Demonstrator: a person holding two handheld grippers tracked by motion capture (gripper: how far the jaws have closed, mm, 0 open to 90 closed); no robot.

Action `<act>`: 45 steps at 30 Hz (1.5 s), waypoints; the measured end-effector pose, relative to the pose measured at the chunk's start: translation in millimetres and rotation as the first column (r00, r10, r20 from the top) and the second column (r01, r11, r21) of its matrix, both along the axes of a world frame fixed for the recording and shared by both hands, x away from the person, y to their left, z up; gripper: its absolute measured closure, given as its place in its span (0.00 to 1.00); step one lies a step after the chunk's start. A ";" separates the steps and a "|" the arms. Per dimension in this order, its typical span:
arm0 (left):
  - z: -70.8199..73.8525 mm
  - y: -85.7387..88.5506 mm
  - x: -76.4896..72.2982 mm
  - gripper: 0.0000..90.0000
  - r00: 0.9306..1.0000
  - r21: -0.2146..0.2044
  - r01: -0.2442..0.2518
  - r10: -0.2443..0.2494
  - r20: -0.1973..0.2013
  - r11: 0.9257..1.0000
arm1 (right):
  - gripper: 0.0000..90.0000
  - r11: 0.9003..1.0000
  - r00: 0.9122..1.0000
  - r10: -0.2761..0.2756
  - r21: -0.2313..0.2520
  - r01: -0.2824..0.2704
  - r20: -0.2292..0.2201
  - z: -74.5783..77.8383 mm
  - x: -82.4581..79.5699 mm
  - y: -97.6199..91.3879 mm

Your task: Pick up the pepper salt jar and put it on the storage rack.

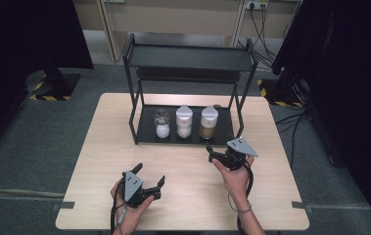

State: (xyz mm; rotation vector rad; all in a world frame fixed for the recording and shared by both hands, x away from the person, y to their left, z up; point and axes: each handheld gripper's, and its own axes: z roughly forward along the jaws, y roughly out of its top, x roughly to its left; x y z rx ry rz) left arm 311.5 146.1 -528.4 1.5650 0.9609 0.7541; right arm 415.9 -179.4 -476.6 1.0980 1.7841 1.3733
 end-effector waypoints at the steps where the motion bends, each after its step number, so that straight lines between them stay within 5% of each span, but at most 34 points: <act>1: 0.0 -0.1 0.0 0.07 1.000 0.000 0.000 0.000 0.000 1.000 | 0.07 1.000 1.000 0.000 0.000 0.000 0.000 -0.1 -0.7 -0.1; 45: 0.0 -0.2 -0.1 0.07 1.000 0.000 -0.002 0.002 0.000 1.000 | 0.07 1.000 1.000 0.026 -0.007 -0.025 0.006 -3.2 -28.8 -13.2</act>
